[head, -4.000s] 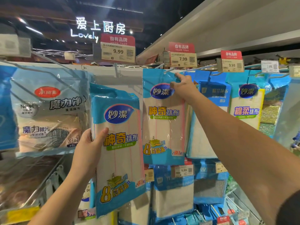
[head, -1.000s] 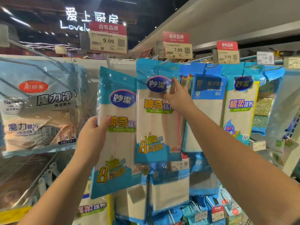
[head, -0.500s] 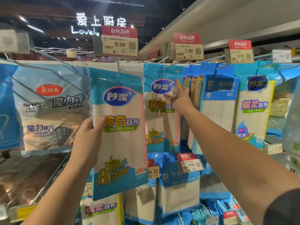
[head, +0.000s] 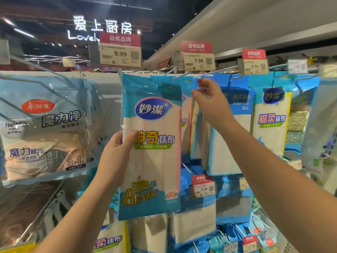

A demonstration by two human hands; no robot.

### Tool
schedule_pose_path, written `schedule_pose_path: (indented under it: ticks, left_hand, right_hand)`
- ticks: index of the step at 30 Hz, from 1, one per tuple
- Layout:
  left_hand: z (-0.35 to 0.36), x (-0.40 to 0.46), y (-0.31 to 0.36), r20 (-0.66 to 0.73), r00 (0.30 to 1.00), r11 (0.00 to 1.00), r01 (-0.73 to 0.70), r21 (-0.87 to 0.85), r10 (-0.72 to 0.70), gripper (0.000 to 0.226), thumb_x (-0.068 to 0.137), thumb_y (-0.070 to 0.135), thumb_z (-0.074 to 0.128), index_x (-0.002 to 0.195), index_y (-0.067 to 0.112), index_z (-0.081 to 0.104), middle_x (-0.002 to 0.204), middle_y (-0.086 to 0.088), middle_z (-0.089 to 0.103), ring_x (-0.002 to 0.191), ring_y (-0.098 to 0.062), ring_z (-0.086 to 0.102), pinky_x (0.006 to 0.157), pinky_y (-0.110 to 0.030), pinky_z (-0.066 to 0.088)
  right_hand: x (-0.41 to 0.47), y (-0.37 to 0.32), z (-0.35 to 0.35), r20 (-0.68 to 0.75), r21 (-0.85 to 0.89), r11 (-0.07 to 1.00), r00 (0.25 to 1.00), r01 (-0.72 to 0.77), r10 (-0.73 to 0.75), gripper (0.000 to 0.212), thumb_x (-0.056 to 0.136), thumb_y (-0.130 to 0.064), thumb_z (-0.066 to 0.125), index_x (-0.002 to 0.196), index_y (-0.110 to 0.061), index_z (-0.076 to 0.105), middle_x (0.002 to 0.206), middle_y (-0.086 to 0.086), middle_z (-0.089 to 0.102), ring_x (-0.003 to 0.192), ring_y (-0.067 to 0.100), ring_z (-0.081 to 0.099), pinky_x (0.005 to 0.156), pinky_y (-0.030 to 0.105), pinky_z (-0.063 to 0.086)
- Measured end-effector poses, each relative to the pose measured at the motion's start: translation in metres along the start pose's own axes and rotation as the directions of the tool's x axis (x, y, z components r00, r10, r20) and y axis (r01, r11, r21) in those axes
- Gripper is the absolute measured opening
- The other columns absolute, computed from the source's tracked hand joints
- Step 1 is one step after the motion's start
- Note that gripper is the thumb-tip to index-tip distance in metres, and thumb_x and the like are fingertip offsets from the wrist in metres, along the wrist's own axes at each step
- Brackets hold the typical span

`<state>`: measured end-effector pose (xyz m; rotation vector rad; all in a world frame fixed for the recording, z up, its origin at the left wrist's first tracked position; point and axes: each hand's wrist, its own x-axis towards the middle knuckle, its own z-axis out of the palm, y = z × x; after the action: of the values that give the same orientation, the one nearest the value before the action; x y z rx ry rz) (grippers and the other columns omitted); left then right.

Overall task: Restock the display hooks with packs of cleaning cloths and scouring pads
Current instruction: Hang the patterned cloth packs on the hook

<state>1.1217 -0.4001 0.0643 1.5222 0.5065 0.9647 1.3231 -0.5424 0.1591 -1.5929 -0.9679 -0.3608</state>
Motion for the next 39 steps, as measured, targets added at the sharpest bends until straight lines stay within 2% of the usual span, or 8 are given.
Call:
schedule_pose_path:
  ticks: [5, 8, 12, 20, 24, 27, 35, 39]
  left_hand:
    - [0.023, 0.002, 0.004, 0.077, 0.997, 0.998, -0.01, -0.06, 0.015, 0.022, 0.098, 0.044, 0.058, 0.11, 0.026, 0.064, 0.095, 0.003, 0.078, 0.086, -0.024, 0.075, 0.079, -0.05, 0.06]
    - [0.036, 0.002, 0.005, 0.1, 0.994, 0.996, -0.041, -0.077, 0.049, 0.021, 0.099, 0.042, 0.058, 0.11, 0.025, 0.064, 0.093, 0.006, 0.077, 0.085, -0.02, 0.075, 0.07, -0.038, 0.058]
    - [0.052, 0.002, 0.011, 0.162, 0.984, 0.994, -0.062, -0.085, 0.075, 0.021, 0.098, 0.042, 0.059, 0.11, 0.026, 0.065, 0.097, 0.004, 0.078, 0.087, -0.02, 0.075, 0.079, -0.047, 0.06]
    - [0.071, 0.004, 0.019, 0.21, 0.974, 0.992, -0.067, -0.108, 0.089, 0.024, 0.1, 0.043, 0.057, 0.114, 0.025, 0.063, 0.098, 0.003, 0.078, 0.086, -0.019, 0.076, 0.082, -0.049, 0.061]
    - [0.074, 0.007, 0.02, 0.216, 0.975, 0.987, -0.011, -0.162, 0.046, 0.023, 0.101, 0.039, 0.056, 0.117, 0.023, 0.063, 0.099, 0.001, 0.078, 0.088, -0.021, 0.076, 0.083, -0.05, 0.061]
    - [0.075, 0.011, 0.018, 0.228, 0.974, 0.981, 0.042, -0.191, 0.002, 0.025, 0.101, 0.038, 0.057, 0.117, 0.02, 0.062, 0.1, -0.002, 0.078, 0.089, -0.025, 0.076, 0.085, -0.053, 0.06]
    - [0.082, 0.032, 0.008, 0.201, 0.978, 0.979, 0.089, -0.186, -0.051, 0.025, 0.1, 0.039, 0.059, 0.114, 0.019, 0.063, 0.094, -0.003, 0.078, 0.083, -0.024, 0.077, 0.079, -0.048, 0.062]
    - [0.083, 0.051, 0.0, 0.145, 0.988, 0.987, 0.078, -0.139, -0.057, 0.023, 0.1, 0.04, 0.06, 0.11, 0.019, 0.064, 0.097, -0.006, 0.077, 0.088, -0.027, 0.075, 0.083, -0.051, 0.061]
  right_hand:
    - [0.012, -0.023, -0.026, -0.065, -0.061, 0.982, 0.981, 0.18, -0.184, 0.048, 0.096, -0.025, 0.057, 0.143, -0.027, 0.045, 0.137, -0.009, 0.052, 0.123, 0.003, 0.051, 0.104, 0.03, 0.045]
    - [0.016, -0.031, -0.035, -0.02, -0.128, 0.957, 0.964, 0.259, -0.263, 0.047, 0.097, -0.021, 0.055, 0.143, -0.027, 0.045, 0.134, -0.011, 0.052, 0.12, 0.0, 0.05, 0.096, 0.012, 0.041]
    - [0.022, -0.038, -0.046, 0.031, -0.217, 0.922, 0.946, 0.321, -0.322, 0.04, 0.097, -0.015, 0.055, 0.137, -0.02, 0.051, 0.131, -0.011, 0.053, 0.119, 0.0, 0.046, 0.092, -0.001, 0.032]
    - [0.022, -0.04, -0.057, 0.117, -0.344, 0.882, 0.946, 0.323, -0.301, 0.033, 0.098, -0.015, 0.055, 0.131, -0.017, 0.055, 0.128, -0.008, 0.053, 0.114, 0.002, 0.043, 0.092, 0.02, 0.043]
    - [0.02, -0.043, -0.056, 0.146, -0.393, 0.859, 0.945, 0.328, -0.294, 0.034, 0.099, -0.018, 0.055, 0.133, -0.018, 0.053, 0.135, -0.004, 0.053, 0.114, 0.001, 0.039, 0.093, 0.02, 0.039]
    - [0.019, -0.046, -0.057, 0.161, -0.393, 0.864, 0.949, 0.314, -0.271, 0.037, 0.1, -0.02, 0.055, 0.136, -0.019, 0.05, 0.138, -0.005, 0.051, 0.117, 0.003, 0.039, 0.084, 0.006, 0.034]
    - [0.013, -0.033, -0.053, 0.122, -0.374, 0.875, 0.951, 0.308, -0.282, 0.038, 0.097, -0.018, 0.056, 0.135, -0.017, 0.053, 0.139, -0.004, 0.052, 0.124, 0.006, 0.044, 0.1, 0.014, 0.03]
    - [-0.032, 0.009, -0.029, 0.122, -0.299, 0.935, 0.979, 0.191, -0.161, 0.034, 0.094, -0.014, 0.059, 0.128, -0.015, 0.057, 0.132, -0.001, 0.052, 0.125, 0.011, 0.047, 0.108, 0.022, 0.033]
